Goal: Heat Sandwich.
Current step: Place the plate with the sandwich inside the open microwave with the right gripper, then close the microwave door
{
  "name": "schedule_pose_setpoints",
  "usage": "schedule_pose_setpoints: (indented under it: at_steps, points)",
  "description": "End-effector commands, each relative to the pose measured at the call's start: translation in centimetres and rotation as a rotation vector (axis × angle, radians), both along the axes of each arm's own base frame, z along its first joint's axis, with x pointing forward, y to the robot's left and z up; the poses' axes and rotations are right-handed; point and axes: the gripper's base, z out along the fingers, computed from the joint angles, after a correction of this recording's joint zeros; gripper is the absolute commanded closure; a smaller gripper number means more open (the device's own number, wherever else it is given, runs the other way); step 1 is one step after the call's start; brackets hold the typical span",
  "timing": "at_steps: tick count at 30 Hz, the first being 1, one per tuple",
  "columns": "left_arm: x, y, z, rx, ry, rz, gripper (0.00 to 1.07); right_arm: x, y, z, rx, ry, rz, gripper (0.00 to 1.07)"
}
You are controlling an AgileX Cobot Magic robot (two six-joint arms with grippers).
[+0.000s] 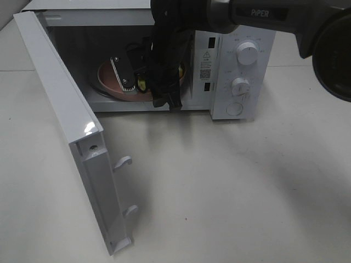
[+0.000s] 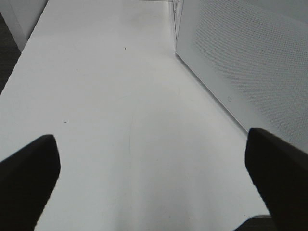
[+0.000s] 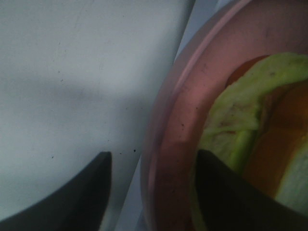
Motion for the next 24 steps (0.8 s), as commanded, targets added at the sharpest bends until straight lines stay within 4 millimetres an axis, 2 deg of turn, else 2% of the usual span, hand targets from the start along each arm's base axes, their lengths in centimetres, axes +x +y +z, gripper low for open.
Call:
schedule_pose_setpoints:
  at_steps: [1,12,24]
  points:
    - [-0.2,0.0,0.0,-0.001,-0.024,0.004,0.07,0.2,-0.1,0.8,0.028,-0.010,-0.054,0.30]
    - [-0.2,0.0,0.0,-0.001,-0.024,0.004,0.07,-0.5,-0.5,1.3,0.042,-0.023,-0.054,0.31]
    - [-0.2,0.0,0.0,-0.001,-0.024,0.004,0.07,-2.4,-1.9,2.0,0.063,-0.049,-0.043,0.31]
